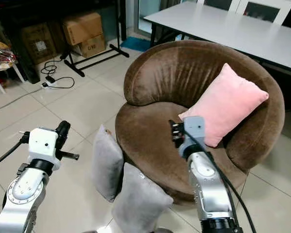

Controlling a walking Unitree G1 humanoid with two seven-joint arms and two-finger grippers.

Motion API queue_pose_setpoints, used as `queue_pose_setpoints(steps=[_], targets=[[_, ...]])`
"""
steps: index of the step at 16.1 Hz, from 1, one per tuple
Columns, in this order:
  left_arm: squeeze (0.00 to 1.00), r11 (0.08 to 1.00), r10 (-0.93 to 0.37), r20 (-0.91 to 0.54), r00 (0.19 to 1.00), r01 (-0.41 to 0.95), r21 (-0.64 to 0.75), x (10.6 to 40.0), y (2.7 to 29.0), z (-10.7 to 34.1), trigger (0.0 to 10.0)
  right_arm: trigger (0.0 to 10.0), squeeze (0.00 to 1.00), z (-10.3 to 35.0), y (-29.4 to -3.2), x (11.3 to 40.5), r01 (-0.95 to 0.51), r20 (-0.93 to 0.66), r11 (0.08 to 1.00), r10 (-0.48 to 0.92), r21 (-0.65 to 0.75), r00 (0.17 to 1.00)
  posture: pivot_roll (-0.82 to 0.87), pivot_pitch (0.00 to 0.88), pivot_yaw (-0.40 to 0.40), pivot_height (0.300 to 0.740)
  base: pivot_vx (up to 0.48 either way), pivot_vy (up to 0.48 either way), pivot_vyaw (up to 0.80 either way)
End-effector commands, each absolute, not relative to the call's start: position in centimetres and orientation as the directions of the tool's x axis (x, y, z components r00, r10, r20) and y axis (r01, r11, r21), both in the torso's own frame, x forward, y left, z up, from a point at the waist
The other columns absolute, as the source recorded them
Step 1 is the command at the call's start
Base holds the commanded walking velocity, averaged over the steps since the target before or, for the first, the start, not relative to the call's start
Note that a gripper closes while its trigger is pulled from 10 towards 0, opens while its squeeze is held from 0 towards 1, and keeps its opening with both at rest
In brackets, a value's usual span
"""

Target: Move the pillow to the sofa from floor

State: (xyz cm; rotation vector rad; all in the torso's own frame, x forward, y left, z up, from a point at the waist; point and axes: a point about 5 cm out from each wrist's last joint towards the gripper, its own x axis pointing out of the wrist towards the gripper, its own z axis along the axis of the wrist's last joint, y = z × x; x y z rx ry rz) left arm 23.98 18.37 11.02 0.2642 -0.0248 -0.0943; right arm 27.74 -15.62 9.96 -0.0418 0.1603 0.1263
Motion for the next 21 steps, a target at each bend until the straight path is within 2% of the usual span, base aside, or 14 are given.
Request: queue_pose_setpoints(steps=[1,12,16,21], targets=[[0.00,0.959,-0.087,0.012,0.996,0.081,0.272,23.71,18.55,10.88,10.0,10.0,0.00,9.88,-15.69,27.57,-0.131,-0.167,0.991,0.127,-0.018,0.978,0.03,0.035,-0.027,0.675,0.000,0.000,0.00],[0.00,0.963,-0.053,0.044,0.998,0.040,0.267,23.14,18.66,10.68,10.0,10.0,0.00,9.54,-15.47,27.60,-0.158,-0.190,0.987,0.150,-0.027,0.970,0.03,0.022,-0.047,0.560,0.000,0.000,0.00],[0.00,0.968,-0.058,0.050,0.997,0.044,0.247,23.03,18.75,10.69,10.0,10.0,0.00,9.41,-15.53,27.62,-0.171,-0.203,0.984,0.157,-0.049,0.966,0.03,0.017,-0.049,0.555,0.000,0.000,0.00],[0.00,0.971,-0.064,0.050,0.997,0.051,0.235,22.96,18.74,10.68,10.0,10.0,0.00,9.37,-15.45,27.65,-0.177,-0.213,0.981,0.157,-0.080,0.964,0.03,0.018,-0.050,0.555,0.331,0.000,0.00]])
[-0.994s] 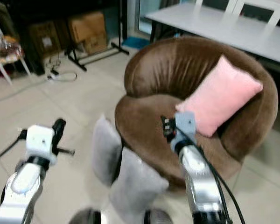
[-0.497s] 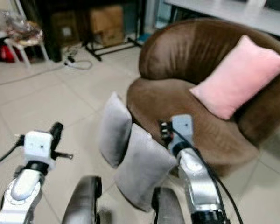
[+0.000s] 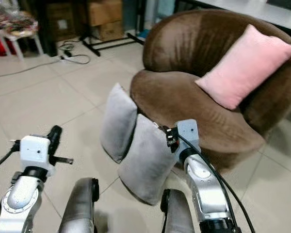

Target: Move the pillow to the sofa from floor

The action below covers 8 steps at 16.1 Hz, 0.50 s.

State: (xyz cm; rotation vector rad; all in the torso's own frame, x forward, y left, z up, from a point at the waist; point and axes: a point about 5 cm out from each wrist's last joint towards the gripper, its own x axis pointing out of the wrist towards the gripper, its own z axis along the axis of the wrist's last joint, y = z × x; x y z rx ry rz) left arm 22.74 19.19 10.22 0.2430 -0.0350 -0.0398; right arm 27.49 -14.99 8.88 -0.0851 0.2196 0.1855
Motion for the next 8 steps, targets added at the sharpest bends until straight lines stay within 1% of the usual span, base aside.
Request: queue_pose_setpoints(steps=[1,2,4,8], targets=[[0.00,0.971,-0.064,0.049,0.997,0.051,0.234,22.98,18.75,10.72,10.0,10.0,0.00,9.40,-15.46,27.68,-0.177,-0.214,0.980,0.155,-0.087,0.964,0.03,0.024,-0.049,0.555,0.379,0.000,0.00],[0.00,0.971,-0.065,0.049,0.997,0.051,0.233,22.98,18.75,10.73,10.0,10.0,0.00,9.44,-15.46,27.72,-0.179,-0.213,0.979,0.156,-0.093,0.964,0.03,0.026,-0.049,0.555,0.379,0.000,0.00],[0.00,0.971,-0.067,0.047,0.997,0.054,0.233,23.04,18.80,10.75,10.0,10.0,0.00,9.48,-15.45,27.77,-0.172,-0.210,0.979,0.147,-0.106,0.967,0.03,0.030,-0.048,0.555,0.379,0.000,0.74],[0.00,0.971,-0.067,0.046,0.997,0.055,0.234,23.10,18.81,10.77,10.0,10.0,0.00,9.47,-15.94,27.86,-0.139,-0.210,0.987,0.119,-0.086,0.971,0.03,0.037,-0.046,0.555,0.379,0.000,0.00]])
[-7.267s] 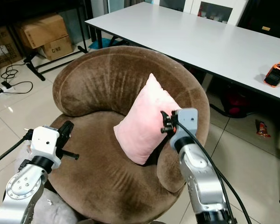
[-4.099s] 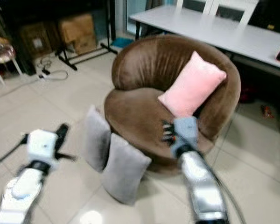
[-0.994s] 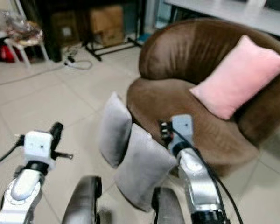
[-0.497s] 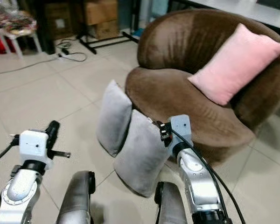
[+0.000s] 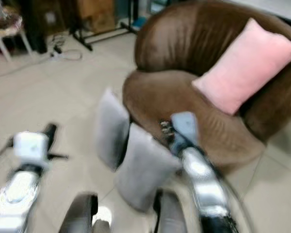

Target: Move the pillow to the sofa from floor

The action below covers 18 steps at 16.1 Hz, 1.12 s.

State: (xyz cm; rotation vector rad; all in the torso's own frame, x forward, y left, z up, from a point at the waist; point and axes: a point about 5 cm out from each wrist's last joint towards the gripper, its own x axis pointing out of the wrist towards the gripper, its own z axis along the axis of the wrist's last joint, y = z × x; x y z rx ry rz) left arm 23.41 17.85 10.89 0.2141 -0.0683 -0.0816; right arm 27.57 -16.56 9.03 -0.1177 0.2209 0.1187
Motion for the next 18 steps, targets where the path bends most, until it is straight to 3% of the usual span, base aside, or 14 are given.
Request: queue_pose_setpoints(steps=[1,6,13,18], targets=[[0.00,0.971,-0.068,0.046,0.997,0.056,0.233,23.1,18.8,10.8,10.0,10.0,0.00,9.5,-16.0,27.8,-0.139,-0.211,0.986,0.118,-0.087,0.970,0.03,0.038,-0.045,0.555,0.375,0.000,0.00],[0.00,0.969,-0.061,0.037,0.997,0.051,0.241,23.2,18.7,10.6,10.0,10.0,0.00,8.9,-16.2,27.8,-0.202,-0.267,0.974,0.170,-0.099,0.949,0.03,0.043,-0.046,0.551,0.069,0.000,0.00],[0.00,0.959,-0.144,-0.004,0.990,0.141,0.247,22.7,18.4,10.1,10.0,10.0,0.00,8.3,-16.7,28.3,-0.276,-0.303,0.956,0.236,-0.099,0.923,0.02,0.059,-0.051,0.496,0.000,0.000,0.00],[0.00,0.941,-0.211,-0.048,0.976,0.216,0.260,22.2,18.8,10.0,10.0,10.0,0.00,6.5,-15.4,29.7,-0.362,-0.356,0.929,0.315,-0.072,0.880,0.03,0.139,-0.059,0.461,0.000,0.000,0.00]])
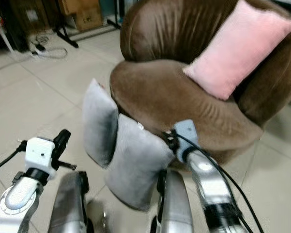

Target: Move the pillow to the sofa from floor

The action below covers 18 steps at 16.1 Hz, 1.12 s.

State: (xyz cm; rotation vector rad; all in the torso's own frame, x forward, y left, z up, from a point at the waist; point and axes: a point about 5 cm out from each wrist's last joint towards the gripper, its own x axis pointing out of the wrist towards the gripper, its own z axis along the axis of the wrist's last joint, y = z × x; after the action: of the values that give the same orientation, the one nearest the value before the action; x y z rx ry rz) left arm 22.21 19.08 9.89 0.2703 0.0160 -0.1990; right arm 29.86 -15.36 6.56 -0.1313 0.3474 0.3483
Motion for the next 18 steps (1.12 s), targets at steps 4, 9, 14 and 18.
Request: queue_pose_setpoints(steps=[4,9,14,18], targets=[[0.00,0.914,-0.299,-0.079,0.951,0.309,0.263,21.3,18.9,10.5,10.0,10.0,0.00,6.0,-13.5,30.9,-0.411,-0.336,0.911,0.391,0.013,0.857,0.06,0.221,-0.081,0.442,0.000,0.000,0.00],[0.00,0.848,-0.461,-0.131,0.878,0.479,0.228,20.4,18.3,10.8,10.0,10.0,1.00,6.9,-11.0,32.6,-0.479,-0.237,0.870,0.492,0.113,0.838,0.09,0.241,-0.090,0.442,0.000,0.000,0.00],[0.00,0.788,-0.556,-0.183,0.811,0.584,0.196,20.1,18.4,11.0,10.0,10.0,0.00,6.2,-10.0,33.8,-0.486,-0.349,0.872,0.441,-0.049,0.827,0.10,0.225,-0.077,0.442,0.000,0.000,0.00],[0.00,0.724,-0.645,-0.209,0.735,0.676,0.140,19.9,17.9,11.3,10.0,10.0,0.00,5.3,-10.7,34.2,-0.445,-0.421,0.864,0.321,-0.237,0.848,0.10,0.209,-0.064,0.442,0.000,0.000,0.00]])
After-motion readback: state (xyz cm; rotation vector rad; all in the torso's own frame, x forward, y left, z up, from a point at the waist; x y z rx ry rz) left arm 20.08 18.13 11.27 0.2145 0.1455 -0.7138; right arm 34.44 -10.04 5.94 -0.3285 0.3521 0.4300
